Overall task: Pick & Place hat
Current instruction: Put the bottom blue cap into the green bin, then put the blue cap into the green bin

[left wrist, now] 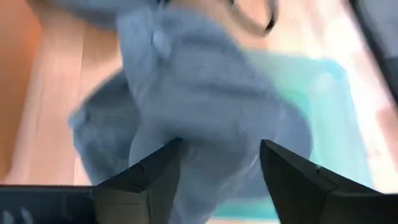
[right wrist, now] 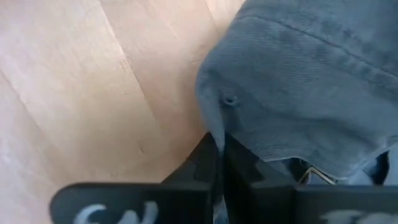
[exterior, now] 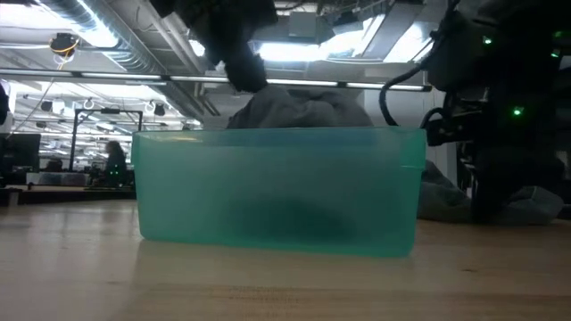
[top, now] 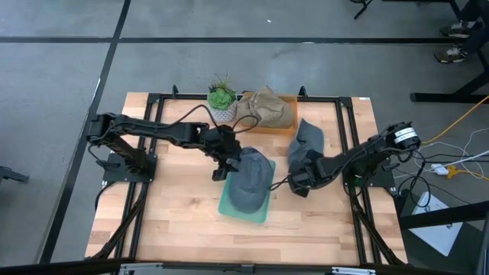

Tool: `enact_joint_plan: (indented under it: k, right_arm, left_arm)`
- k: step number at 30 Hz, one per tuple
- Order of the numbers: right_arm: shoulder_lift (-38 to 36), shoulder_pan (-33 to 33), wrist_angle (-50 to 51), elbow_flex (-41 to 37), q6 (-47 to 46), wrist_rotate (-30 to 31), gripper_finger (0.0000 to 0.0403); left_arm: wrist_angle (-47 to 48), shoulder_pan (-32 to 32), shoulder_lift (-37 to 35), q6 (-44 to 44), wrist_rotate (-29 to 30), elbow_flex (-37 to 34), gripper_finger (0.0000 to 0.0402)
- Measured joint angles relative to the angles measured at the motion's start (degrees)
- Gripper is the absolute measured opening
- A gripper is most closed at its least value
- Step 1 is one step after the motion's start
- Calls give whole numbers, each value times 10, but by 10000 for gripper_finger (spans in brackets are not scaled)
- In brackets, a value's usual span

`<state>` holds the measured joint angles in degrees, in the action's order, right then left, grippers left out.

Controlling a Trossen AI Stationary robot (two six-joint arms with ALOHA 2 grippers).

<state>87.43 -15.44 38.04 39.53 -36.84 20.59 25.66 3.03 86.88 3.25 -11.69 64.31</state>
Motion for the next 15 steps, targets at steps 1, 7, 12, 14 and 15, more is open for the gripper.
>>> enact_joint_plan:
  k: [1,7,12,14,15]
  right_arm:
    - [-2,0,3,4,0,-9,11]
    - [-39,-1,3,41,46,-69,7]
    - [-98,0,23,74,90,-102,5]
    - [-125,0,40,91,95,-113,5]
    - [-138,0,50,100,99,-115,5]
  left_arm:
    - [-12,0,-3,4,0,0,210]
    - [-33,0,-42,17,0,0,210]
    - [-54,0,-75,25,0,0,210]
    - [-56,0,-84,30,0,0,210]
    - [-59,0,-86,35,0,0,210]
